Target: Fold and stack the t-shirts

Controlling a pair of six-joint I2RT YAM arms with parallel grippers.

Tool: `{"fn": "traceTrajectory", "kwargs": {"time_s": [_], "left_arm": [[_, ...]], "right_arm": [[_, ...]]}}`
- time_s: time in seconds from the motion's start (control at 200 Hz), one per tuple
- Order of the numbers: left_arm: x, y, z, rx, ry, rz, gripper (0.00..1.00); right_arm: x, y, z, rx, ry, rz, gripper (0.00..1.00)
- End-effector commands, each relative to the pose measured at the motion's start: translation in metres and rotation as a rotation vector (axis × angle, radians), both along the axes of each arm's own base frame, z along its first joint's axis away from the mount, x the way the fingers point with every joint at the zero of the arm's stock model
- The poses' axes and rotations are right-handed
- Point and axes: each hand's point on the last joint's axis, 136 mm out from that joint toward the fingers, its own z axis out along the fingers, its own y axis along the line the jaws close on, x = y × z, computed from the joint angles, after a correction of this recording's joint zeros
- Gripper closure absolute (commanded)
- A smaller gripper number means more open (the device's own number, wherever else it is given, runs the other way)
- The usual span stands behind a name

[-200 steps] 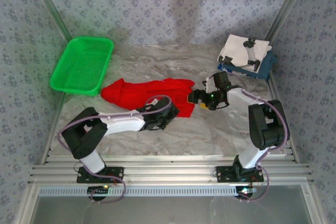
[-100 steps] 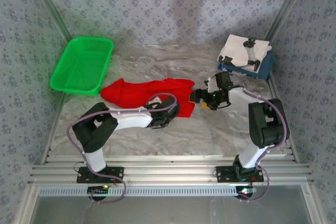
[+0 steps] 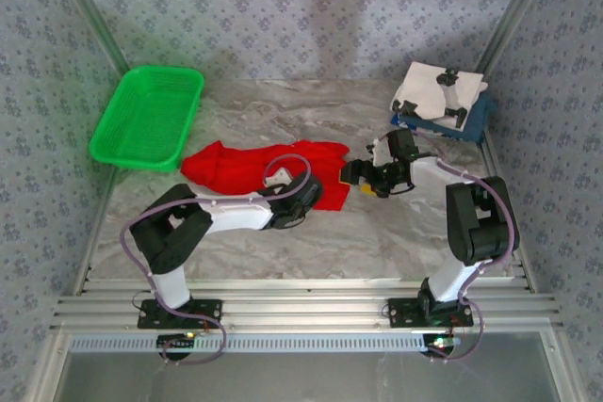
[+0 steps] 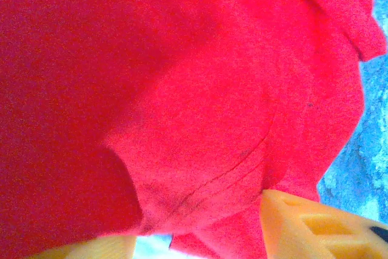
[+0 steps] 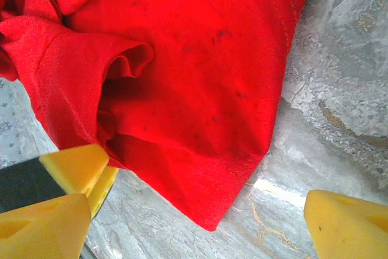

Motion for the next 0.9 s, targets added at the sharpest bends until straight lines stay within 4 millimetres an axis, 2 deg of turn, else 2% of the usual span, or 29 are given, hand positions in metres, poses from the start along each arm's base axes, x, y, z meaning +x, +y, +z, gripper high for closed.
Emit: {"fn": "traceTrajectory", "kwargs": {"time_s": [0.0, 0.1, 0.235, 0.34, 0.475, 0.575, 0.894], "left_arm": [[0.017, -0.004, 0.003, -0.028, -0.067, 0.001, 0.56], [0.015, -0.006, 0.007, -0.022, -0.059, -0.026, 0.69], [0.005, 0.005, 0.002, -0.038, -0.032, -0.007, 0.87], [0.001, 0.010, 0.007, -0.055, -0.029, 0.003, 0.95], [-0.003, 0.011, 0.027, -0.060, -0.041, -0.031, 0.95], [-0.008, 0.014, 0.034, -0.059, -0.036, -0.040, 0.94], [-0.015, 0.021, 0.024, -0.072, -0.008, -0.036, 0.87]], "right_arm": [[0.003, 0.001, 0.003, 0.013, -0.010, 0.011, 0.07], [0.002, 0.000, 0.002, 0.005, -0.008, 0.012, 0.07], [0.002, -0.001, -0.002, -0.001, 0.003, 0.004, 0.07], [0.002, 0.000, -0.006, -0.006, 0.015, -0.001, 0.08], [0.001, 0.004, -0.012, -0.028, 0.024, 0.006, 0.08], [0.001, 0.010, -0.016, -0.033, 0.035, 0.011, 0.09], [-0.001, 0.039, -0.028, -0.062, 0.048, 0.056, 0.10]]}}
